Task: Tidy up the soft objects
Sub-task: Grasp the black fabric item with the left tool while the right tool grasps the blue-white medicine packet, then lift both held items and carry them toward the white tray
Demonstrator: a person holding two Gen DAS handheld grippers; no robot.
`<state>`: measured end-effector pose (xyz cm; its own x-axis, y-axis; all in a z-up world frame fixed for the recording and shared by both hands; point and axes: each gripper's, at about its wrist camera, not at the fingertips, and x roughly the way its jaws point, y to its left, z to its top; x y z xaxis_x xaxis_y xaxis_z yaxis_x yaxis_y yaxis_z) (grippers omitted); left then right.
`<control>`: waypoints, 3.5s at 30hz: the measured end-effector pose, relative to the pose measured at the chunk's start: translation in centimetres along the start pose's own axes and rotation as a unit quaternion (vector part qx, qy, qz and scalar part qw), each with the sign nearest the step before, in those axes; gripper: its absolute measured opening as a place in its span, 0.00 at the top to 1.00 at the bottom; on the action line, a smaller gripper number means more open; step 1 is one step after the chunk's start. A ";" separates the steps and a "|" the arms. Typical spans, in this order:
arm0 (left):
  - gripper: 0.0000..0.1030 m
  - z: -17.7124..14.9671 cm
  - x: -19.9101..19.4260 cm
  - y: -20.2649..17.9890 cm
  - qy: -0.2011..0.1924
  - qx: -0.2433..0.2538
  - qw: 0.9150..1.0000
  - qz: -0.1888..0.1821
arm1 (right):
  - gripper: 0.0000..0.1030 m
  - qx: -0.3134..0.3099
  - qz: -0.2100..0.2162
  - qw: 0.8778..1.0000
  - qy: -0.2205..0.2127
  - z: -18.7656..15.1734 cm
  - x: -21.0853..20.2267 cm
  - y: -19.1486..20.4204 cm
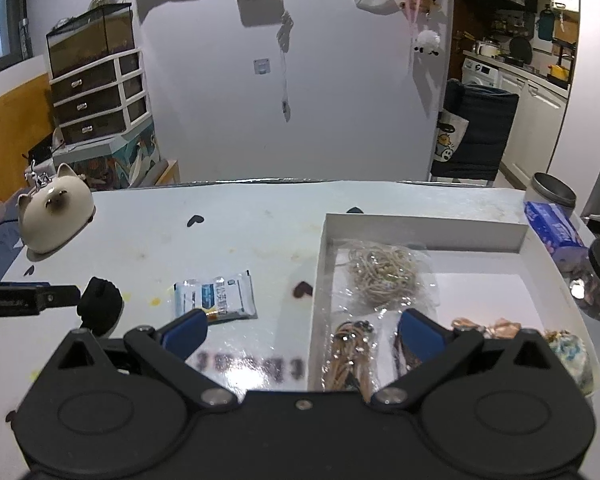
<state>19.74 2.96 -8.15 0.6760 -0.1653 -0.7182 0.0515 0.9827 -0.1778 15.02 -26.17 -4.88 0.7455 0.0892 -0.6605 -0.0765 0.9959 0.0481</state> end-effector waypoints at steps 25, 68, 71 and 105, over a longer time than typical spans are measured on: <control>0.68 0.2 7.1 4.8 0.074 -0.050 0.996 -0.017 | 0.00 -0.028 0.059 0.996 0.065 3.5 10.9 6.1; 0.80 -1.2 5.9 4.5 0.084 -0.072 0.994 -0.027 | 0.31 -0.129 0.078 0.980 0.127 0.1 17.0 10.3; 0.80 -1.5 5.6 4.4 0.085 -0.071 0.994 -0.026 | 0.33 -0.130 0.083 0.979 0.130 -0.1 16.4 10.0; 0.80 -1.8 -6.5 -3.1 -0.008 -0.053 0.998 -0.013 | 0.34 -0.055 0.102 0.993 0.032 0.0 2.0 5.4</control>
<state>13.90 0.83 -4.15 0.6876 -0.1883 -0.7013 -0.0079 0.9638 -0.2666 16.07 -20.61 -5.91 0.6640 0.2849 -0.6913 -0.2964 0.9491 0.1065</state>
